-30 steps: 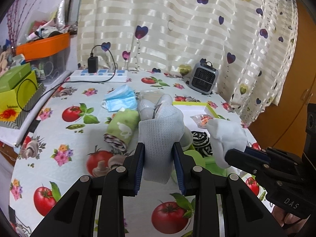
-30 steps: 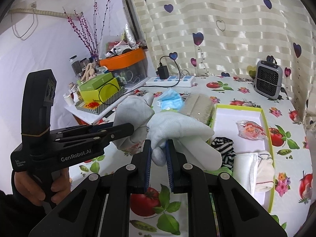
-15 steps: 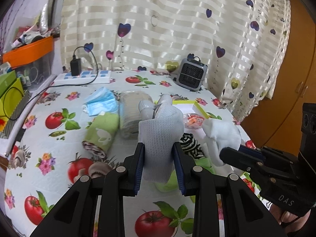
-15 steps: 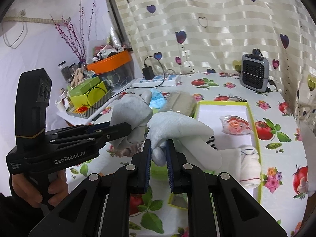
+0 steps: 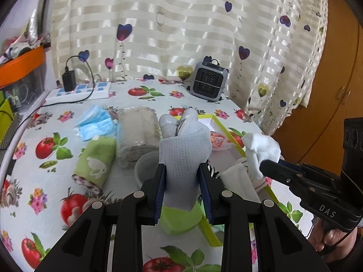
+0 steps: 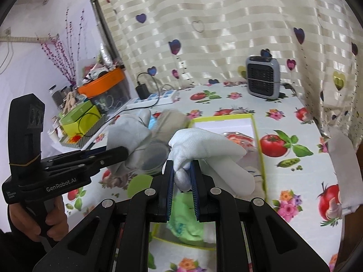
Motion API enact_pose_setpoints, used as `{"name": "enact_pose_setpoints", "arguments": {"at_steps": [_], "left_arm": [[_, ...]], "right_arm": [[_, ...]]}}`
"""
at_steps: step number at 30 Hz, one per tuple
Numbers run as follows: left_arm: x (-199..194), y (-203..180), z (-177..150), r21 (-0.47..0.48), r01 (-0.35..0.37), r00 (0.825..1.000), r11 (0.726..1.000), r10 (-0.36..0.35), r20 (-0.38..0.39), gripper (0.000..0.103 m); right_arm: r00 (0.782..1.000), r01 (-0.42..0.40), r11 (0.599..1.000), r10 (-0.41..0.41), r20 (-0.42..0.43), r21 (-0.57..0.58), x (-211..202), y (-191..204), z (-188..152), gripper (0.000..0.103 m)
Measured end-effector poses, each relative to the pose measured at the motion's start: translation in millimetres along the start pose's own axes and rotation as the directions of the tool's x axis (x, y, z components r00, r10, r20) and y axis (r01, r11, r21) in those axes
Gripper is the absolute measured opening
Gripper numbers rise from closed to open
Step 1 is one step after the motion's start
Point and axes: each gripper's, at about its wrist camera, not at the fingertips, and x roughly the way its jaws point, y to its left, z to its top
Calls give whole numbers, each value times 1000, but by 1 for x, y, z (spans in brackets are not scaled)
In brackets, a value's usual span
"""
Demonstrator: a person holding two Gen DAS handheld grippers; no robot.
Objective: Organize soft objects
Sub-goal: 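Carry the white sock and white gloves over the white box with both tools, then open the left tool to drop the sock in the box while the right drops the gloves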
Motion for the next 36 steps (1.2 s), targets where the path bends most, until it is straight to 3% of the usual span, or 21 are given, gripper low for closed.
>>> {"name": "enact_pose_setpoints", "arguments": {"at_steps": [12,22,28,32,36], "left_arm": [[43,-19,19,37,31,999,999,-30,-35,28],[90,-19,34,30,45,995,999,-43,-91,28],[116,-20,39,35,47,990,998,-42,-135,28],[130,-20,38,33,45,986,998,-39,-164,28],[133,-21,39,40,43,985,998,-36,-171,28]], "right_arm": [[999,38,998,-37,-37,41,16,-30,-1,15],[995,38,999,-36,-88,16,58,-42,12,15],[986,51,999,-48,-158,17,85,-52,11,21],[984,80,997,-81,-161,-10,85,-52,9,40],[986,87,996,-89,-141,-25,76,-50,9,41]]}}
